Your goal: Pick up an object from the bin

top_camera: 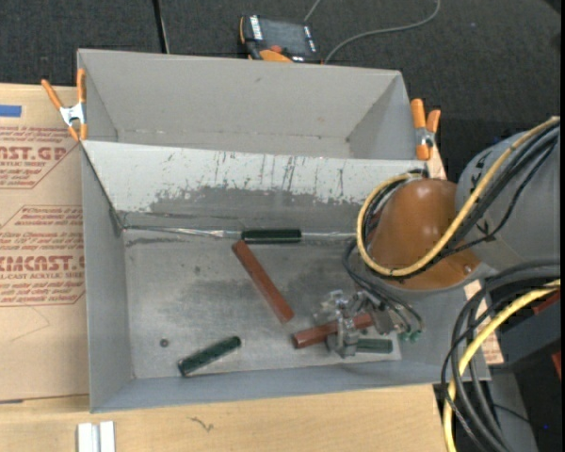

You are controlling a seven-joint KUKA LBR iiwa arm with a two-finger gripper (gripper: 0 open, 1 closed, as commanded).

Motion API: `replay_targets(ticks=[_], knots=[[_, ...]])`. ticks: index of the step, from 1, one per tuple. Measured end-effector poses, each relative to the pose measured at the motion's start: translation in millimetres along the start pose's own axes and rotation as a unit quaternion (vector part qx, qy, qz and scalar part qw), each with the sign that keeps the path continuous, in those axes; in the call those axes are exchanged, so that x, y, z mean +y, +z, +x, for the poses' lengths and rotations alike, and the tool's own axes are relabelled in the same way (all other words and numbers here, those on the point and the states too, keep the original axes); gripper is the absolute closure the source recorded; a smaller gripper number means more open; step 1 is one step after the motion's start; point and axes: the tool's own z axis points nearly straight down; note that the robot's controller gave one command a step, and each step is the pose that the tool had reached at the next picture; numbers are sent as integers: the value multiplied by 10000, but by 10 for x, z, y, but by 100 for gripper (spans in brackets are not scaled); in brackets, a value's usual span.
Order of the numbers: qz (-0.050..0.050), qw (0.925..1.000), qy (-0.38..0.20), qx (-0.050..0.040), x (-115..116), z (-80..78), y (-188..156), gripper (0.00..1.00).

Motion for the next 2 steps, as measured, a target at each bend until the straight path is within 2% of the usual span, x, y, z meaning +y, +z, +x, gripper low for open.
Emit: replay_targets(ticks=[1,2], knots=[[13,9997,219,-57,209,-597,-1106,100],[15,9999,-138,-33,165,-500,-1561,100]])
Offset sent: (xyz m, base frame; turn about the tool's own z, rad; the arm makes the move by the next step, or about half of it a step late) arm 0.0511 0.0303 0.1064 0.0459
